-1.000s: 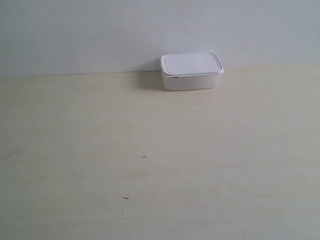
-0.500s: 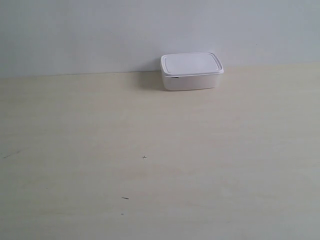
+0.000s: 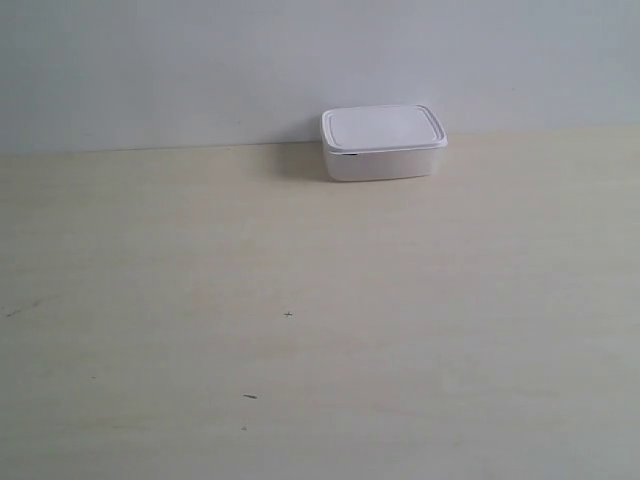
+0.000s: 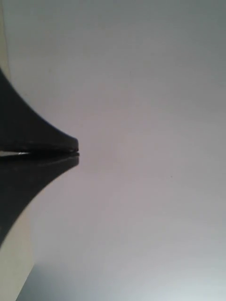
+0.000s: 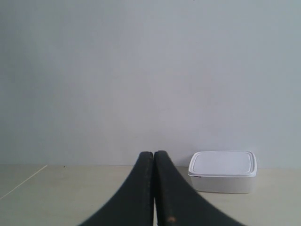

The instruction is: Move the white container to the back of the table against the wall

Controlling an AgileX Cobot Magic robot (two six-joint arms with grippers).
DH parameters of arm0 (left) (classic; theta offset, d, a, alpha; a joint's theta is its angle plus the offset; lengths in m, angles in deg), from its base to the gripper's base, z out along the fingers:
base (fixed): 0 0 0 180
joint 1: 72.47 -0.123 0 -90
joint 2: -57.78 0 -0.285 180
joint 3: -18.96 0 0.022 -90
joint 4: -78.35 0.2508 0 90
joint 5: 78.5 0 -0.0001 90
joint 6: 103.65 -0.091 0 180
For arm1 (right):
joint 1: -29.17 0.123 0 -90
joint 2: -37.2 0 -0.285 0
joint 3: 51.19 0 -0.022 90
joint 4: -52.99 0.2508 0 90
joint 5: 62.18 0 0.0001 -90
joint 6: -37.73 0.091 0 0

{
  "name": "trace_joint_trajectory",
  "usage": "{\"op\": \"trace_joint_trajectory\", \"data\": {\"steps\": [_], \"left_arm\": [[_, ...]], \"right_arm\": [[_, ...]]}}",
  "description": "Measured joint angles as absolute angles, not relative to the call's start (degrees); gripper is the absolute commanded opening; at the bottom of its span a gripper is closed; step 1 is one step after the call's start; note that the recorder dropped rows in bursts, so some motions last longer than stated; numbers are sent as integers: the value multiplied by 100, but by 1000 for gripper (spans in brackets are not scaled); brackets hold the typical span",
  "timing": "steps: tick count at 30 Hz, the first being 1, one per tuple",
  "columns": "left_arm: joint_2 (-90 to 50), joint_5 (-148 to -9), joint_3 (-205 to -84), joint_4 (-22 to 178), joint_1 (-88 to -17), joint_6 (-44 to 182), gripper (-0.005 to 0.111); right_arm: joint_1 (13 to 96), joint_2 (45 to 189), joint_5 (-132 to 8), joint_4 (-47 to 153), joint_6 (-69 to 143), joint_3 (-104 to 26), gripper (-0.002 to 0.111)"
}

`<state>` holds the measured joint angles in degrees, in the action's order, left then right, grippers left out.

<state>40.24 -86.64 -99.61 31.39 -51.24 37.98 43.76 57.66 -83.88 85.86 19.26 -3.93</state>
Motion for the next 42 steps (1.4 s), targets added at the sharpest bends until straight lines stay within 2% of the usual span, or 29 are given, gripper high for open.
{"op": "trace_joint_trajectory", "data": {"steps": [11, 18, 24, 34, 42], "left_arm": [[4024, -8652, -9961, 3139, -5124, 3798, 0], [4562, -8605, -9953, 4293, -5137, 3798, 0], [4974, -8532, -9661, 5190, -5503, 3798, 0], [4974, -7476, -9107, 5851, -5741, 3787, 0], [4974, -7395, -8995, 6227, -5938, 3787, 0]], "right_arm": [[4376, 5766, -8399, 8586, 1926, -393, 0], [4376, 5607, -8310, 8454, 1926, -332, 0], [4376, 5226, -7543, 6954, 1926, 312, 0], [4376, 4531, -7444, 6954, 1915, 1632, 0], [4376, 4531, -7459, 6954, 1915, 1726, 0]]}}
